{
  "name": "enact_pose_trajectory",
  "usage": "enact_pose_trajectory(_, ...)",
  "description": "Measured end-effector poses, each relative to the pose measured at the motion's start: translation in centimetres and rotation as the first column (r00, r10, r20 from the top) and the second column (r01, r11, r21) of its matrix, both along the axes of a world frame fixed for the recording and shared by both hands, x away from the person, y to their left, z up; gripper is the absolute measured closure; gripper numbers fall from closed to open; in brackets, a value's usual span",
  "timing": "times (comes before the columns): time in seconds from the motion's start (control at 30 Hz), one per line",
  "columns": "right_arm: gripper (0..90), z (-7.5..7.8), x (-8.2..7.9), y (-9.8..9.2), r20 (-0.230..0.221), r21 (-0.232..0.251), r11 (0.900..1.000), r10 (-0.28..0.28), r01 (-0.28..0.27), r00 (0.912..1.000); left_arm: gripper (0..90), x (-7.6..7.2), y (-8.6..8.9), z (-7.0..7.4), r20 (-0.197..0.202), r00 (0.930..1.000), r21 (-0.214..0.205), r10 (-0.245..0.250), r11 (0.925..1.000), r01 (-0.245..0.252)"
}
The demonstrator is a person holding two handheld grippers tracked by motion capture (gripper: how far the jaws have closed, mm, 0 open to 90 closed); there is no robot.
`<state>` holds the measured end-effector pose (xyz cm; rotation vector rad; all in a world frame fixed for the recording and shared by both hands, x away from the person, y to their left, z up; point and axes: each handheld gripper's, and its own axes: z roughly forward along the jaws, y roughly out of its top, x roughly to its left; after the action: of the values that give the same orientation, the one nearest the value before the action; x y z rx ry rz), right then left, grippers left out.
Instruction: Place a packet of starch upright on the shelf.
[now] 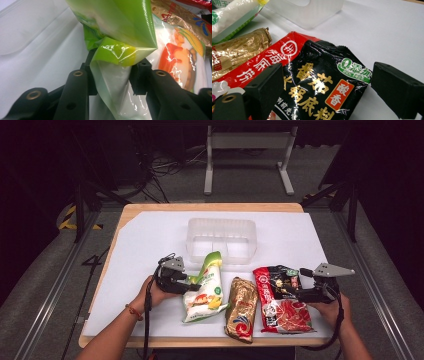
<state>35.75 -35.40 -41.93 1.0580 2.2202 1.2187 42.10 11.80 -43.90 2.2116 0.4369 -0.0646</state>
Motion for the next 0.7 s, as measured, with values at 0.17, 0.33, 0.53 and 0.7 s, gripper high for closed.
enact_pose_trajectory(0.17, 11.2, 0.0, 0.0, 0.0, -0.005, 0.025, 0.9997, 0.001, 0.000, 1.0000, 72.5, -0.3, -0.1, 0.2, 0.020, 0.9998, 0.004, 0.004, 1.0000, -0.004)
enact_pose_trajectory(0.33, 11.1, 0.1, 0.0, -0.1, -0.004, 0.024, 0.9997, -0.006, 0.006, 1.0000, 78.0, -0.9, -0.2, 0.7, 0.094, 0.9955, 0.007, -0.006, 1.0000, 0.005)
enact_pose_trajectory(0.53, 11.2, 0.1, 0.0, -0.1, -0.005, 0.019, 0.9998, -0.008, 0.008, 1.0000, 82.1, -2.3, -0.4, 2.3, 0.178, 0.9839, -0.011, -0.003, 0.9999, 0.005)
enact_pose_trajectory(0.7, 11.2, 0.1, 0.0, -0.2, 0.000, 0.016, 0.9998, -0.009, 0.009, 1.0000, 82.7, -3.0, -0.2, 3.4, 0.228, 0.9738, -0.024, 0.001, 0.9997, 0.005)
